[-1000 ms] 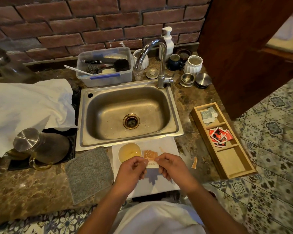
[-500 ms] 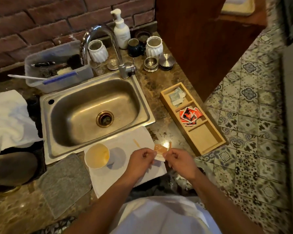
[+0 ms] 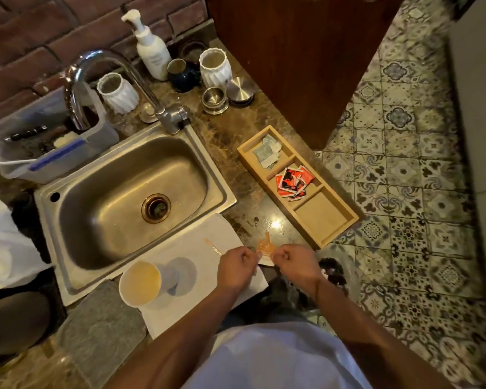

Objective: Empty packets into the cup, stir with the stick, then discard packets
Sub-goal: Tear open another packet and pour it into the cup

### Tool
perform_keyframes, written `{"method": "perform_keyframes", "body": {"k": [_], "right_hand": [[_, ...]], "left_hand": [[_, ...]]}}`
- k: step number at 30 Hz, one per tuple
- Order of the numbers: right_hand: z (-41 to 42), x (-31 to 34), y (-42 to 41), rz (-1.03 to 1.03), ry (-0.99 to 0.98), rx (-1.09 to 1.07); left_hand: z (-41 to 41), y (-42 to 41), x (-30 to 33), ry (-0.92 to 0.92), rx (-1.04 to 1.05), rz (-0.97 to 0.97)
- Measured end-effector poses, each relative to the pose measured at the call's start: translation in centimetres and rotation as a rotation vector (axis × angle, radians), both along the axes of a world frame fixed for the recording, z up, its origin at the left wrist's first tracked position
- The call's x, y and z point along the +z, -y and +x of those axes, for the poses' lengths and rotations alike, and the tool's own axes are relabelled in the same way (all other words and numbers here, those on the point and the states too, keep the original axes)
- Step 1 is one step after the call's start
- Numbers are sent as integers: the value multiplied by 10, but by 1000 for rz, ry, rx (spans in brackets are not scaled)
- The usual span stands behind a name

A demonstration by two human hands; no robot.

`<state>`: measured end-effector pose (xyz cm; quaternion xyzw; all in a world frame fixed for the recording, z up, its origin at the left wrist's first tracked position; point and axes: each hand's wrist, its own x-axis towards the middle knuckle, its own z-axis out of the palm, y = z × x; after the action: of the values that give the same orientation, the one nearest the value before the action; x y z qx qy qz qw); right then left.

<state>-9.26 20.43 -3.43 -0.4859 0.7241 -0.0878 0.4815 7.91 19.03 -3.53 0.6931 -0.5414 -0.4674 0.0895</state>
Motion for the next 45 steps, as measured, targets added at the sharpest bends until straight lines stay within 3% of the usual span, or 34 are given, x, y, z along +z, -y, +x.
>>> {"method": "perform_keyframes", "body": {"k": [9, 16, 21, 28, 36, 42, 45], "right_hand": [[-2, -10, 4, 60, -38, 65], [2, -8, 12, 90, -175, 115], [5, -2, 16, 54, -175, 109], [39, 19, 38, -118, -220, 297], [98, 27, 55, -101, -218, 454], [127, 19, 52, -128, -336, 587], [136, 18, 51, -123, -397, 632]], "left_hand": [[-5, 4, -8, 90, -39, 31], [-9, 11, -11, 236, -117, 46], [-4, 13, -1, 138, -5, 45], [42, 7, 44, 1, 167, -118], [116, -30, 85, -305, 471, -153], [167, -56, 96, -231, 572, -241], [188, -66, 93, -81, 587, -330]]}}
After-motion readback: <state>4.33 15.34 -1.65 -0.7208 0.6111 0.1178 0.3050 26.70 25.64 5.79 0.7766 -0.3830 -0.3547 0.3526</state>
